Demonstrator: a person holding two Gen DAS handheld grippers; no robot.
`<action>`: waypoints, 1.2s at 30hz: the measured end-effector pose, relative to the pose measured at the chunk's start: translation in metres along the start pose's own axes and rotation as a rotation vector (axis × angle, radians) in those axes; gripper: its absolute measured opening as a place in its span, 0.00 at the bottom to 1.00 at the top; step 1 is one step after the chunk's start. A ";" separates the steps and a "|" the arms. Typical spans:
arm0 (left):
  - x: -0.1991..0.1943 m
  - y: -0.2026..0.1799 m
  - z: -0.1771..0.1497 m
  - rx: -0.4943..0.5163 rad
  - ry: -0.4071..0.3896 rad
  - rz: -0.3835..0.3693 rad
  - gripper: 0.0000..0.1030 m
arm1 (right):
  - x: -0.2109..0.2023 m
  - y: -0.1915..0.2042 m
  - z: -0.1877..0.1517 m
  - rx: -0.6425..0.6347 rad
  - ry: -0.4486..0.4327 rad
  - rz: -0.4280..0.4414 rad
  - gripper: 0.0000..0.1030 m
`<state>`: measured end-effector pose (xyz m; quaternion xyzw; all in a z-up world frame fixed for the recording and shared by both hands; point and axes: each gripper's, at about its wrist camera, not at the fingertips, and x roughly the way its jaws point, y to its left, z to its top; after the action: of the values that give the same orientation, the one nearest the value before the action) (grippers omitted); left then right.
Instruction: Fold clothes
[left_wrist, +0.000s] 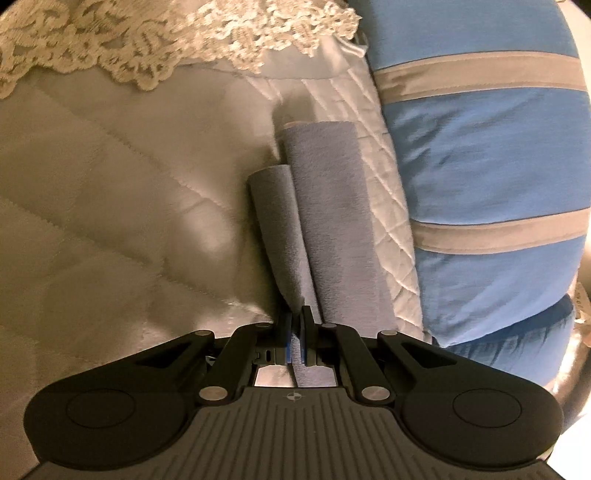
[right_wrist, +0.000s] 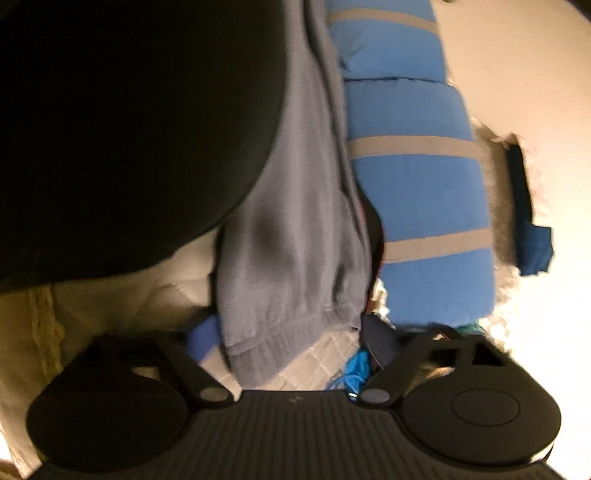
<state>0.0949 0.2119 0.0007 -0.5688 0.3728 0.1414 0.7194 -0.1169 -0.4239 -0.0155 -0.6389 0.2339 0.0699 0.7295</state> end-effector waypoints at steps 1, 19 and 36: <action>0.000 0.001 0.000 -0.003 0.000 0.001 0.04 | 0.002 0.000 -0.001 -0.012 0.004 0.018 0.35; -0.112 -0.006 0.007 0.144 -0.039 0.119 0.03 | -0.003 -0.079 -0.029 0.026 0.103 -0.030 0.02; -0.128 0.034 -0.002 0.225 0.079 0.357 0.05 | -0.019 -0.054 -0.036 0.017 0.176 0.139 0.07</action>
<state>-0.0144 0.2494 0.0655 -0.4151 0.5088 0.2015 0.7268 -0.1215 -0.4644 0.0387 -0.6184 0.3414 0.0621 0.7051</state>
